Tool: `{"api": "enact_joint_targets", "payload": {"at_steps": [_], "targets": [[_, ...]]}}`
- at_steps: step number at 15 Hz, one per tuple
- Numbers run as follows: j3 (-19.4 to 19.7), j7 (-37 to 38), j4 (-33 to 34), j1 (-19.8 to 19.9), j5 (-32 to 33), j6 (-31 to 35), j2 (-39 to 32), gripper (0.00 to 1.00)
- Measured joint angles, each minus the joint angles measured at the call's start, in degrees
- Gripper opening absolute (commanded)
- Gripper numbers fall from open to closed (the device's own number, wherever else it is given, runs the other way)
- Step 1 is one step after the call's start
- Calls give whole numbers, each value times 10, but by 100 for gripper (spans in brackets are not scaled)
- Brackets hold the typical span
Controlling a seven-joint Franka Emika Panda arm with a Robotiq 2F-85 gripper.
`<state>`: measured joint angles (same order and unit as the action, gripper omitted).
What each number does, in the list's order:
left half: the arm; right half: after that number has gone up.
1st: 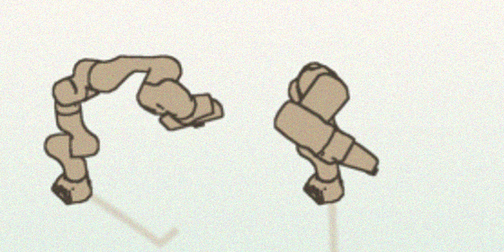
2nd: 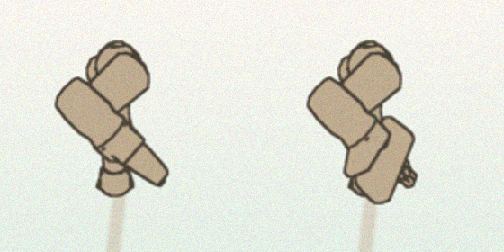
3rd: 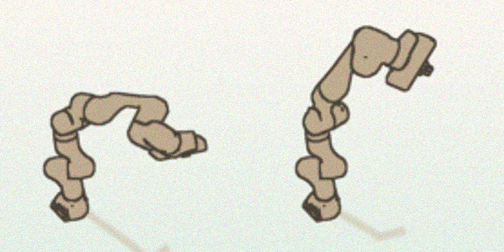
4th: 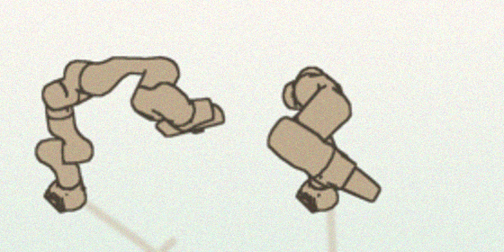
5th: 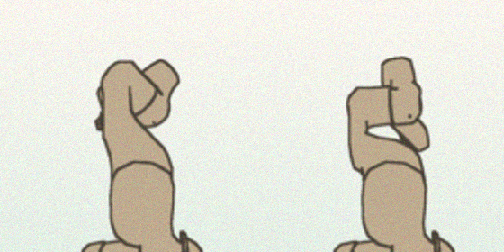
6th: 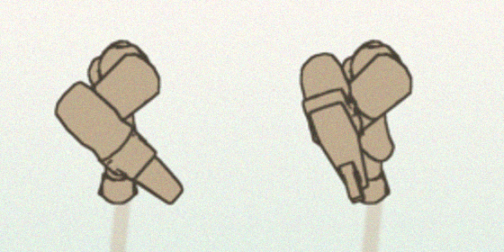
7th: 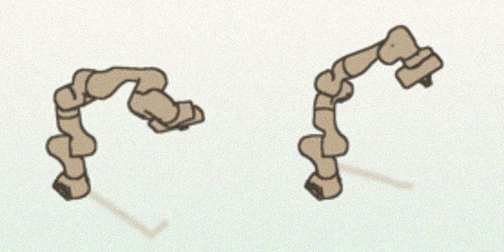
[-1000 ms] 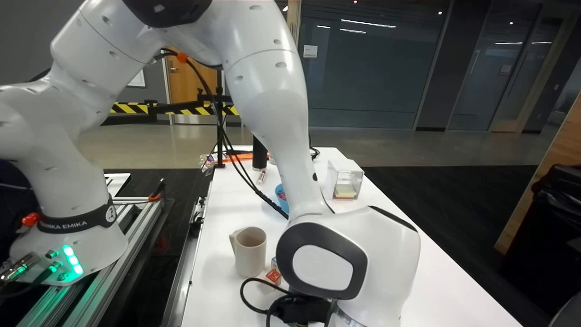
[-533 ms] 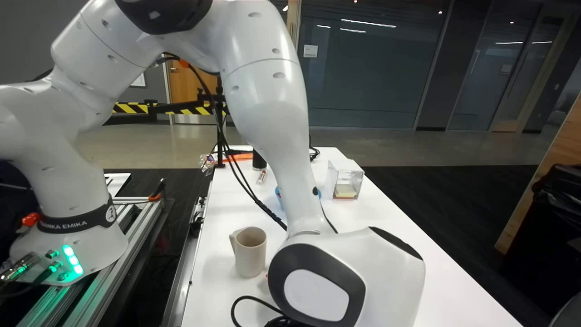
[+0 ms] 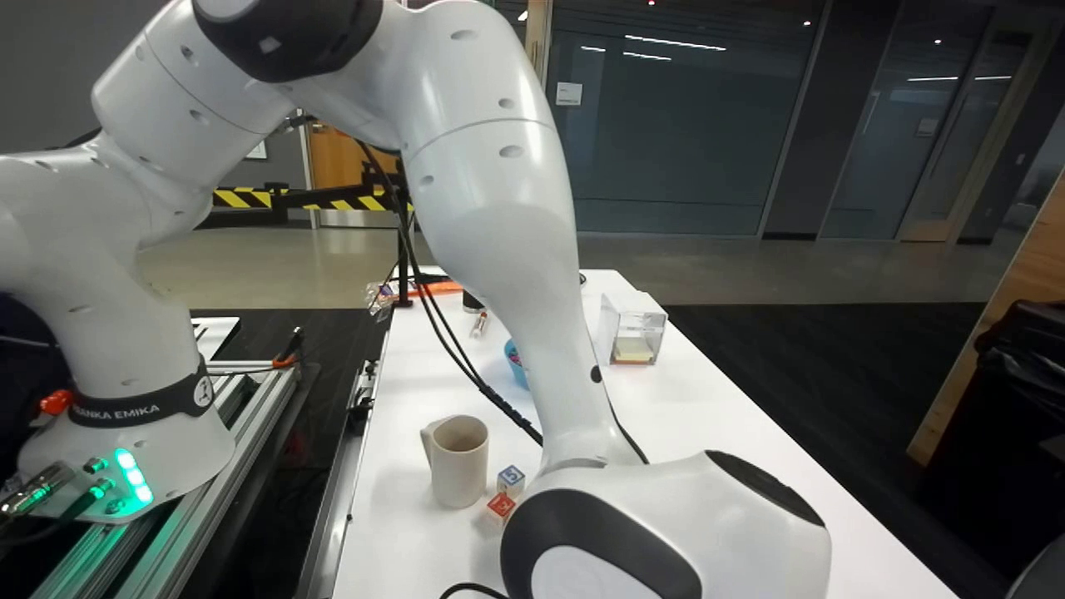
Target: Use the tissue to wipe the table
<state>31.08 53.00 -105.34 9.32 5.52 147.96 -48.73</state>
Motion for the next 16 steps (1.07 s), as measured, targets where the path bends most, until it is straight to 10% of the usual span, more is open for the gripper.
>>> {"api": "enact_joint_targets", "payload": {"at_steps": [16], "targets": [[-45,2,48,-16,-9,4,-5,2]]}}
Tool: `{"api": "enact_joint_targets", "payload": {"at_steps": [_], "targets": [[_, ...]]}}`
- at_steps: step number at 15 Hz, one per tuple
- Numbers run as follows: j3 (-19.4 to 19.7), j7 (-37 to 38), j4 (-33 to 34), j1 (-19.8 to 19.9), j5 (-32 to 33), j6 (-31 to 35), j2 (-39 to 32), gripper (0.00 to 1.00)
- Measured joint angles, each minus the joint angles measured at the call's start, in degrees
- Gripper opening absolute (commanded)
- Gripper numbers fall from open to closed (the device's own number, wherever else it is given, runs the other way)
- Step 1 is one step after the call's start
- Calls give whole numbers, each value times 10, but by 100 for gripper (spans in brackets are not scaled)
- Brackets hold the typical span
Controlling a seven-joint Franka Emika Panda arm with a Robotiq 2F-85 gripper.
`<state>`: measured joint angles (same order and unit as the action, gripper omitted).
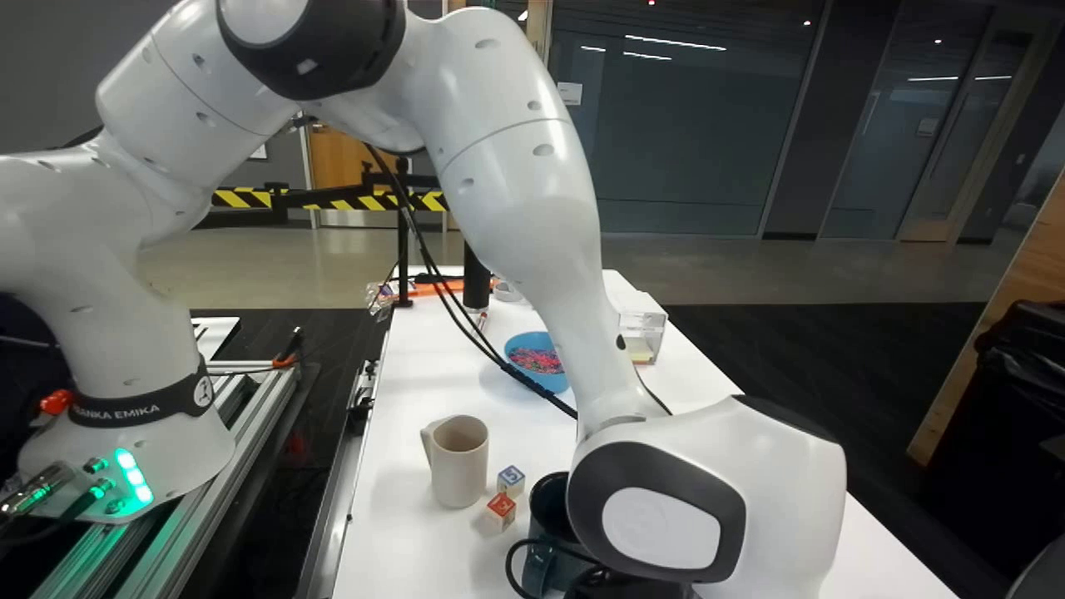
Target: Use the tissue to wipe the table
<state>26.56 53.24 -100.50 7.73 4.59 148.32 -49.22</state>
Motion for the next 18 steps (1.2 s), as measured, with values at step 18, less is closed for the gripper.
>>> {"api": "enact_joint_targets", "payload": {"at_steps": [18], "targets": [[32,-64,-112,-76,6,81,39,2]]}}
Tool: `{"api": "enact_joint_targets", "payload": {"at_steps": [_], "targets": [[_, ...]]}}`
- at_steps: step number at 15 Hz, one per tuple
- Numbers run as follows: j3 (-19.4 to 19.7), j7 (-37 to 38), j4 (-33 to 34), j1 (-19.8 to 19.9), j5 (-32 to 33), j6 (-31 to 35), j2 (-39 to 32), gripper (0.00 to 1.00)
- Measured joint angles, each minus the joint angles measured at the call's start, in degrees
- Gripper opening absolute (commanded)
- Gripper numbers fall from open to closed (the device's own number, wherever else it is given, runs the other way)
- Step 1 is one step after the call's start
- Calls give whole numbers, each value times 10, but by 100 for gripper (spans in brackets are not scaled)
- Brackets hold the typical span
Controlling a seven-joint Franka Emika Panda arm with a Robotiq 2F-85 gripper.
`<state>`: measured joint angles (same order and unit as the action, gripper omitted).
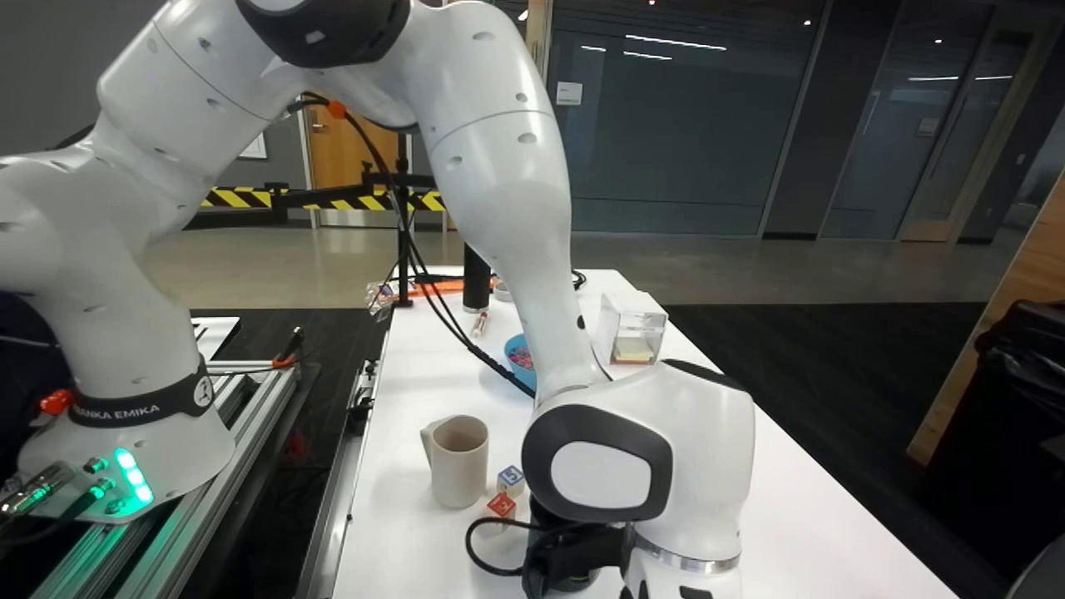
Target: Use the tissue to wipe the table
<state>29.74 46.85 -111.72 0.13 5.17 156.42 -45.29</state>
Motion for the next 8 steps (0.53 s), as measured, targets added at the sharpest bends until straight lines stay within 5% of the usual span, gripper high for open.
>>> {"api": "enact_joint_targets", "payload": {"at_steps": [8], "targets": [[31,-4,-20,0,0,0,-4,2]]}}
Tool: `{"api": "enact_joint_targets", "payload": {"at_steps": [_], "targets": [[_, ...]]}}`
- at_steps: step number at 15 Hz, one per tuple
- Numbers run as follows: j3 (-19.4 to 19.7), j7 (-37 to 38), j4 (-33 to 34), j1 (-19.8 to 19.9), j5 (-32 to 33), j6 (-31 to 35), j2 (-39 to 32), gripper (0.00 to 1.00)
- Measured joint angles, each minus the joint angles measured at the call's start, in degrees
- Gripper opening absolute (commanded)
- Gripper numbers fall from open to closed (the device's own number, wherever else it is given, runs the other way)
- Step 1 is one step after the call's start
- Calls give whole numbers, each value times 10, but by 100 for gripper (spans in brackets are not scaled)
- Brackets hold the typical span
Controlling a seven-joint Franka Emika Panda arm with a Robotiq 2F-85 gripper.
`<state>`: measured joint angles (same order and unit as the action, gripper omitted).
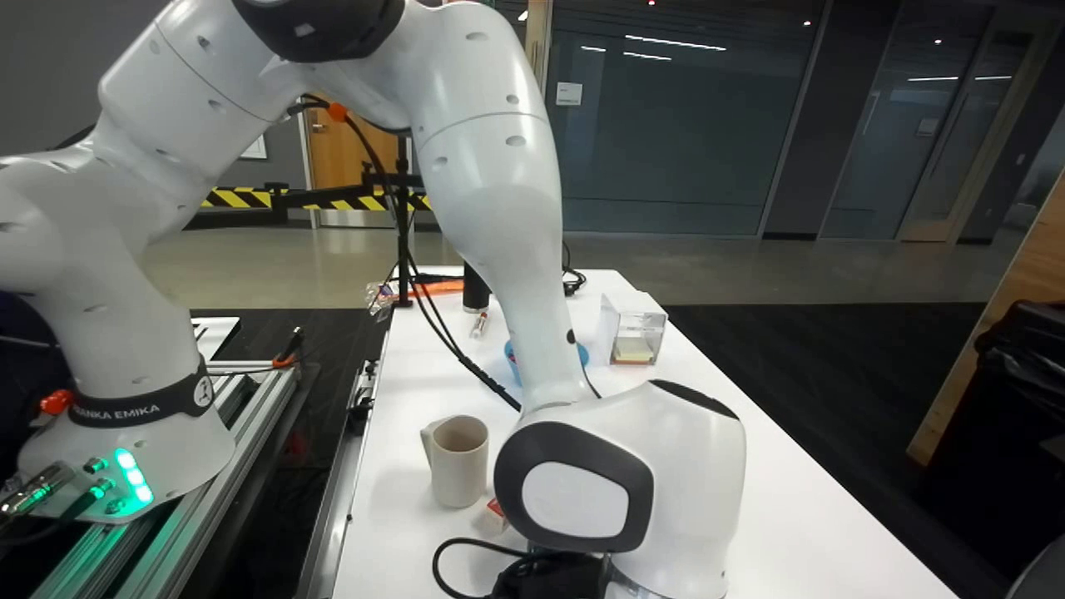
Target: Use the tissue to wipe the table
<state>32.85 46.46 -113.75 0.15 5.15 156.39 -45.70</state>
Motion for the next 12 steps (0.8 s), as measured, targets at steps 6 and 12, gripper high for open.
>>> {"api": "enact_joint_targets", "payload": {"at_steps": [6,12], "targets": [[0,0,11,25,-8,-5,-6,2],[-10,0,52,56,-21,-21,-22,2]]}}
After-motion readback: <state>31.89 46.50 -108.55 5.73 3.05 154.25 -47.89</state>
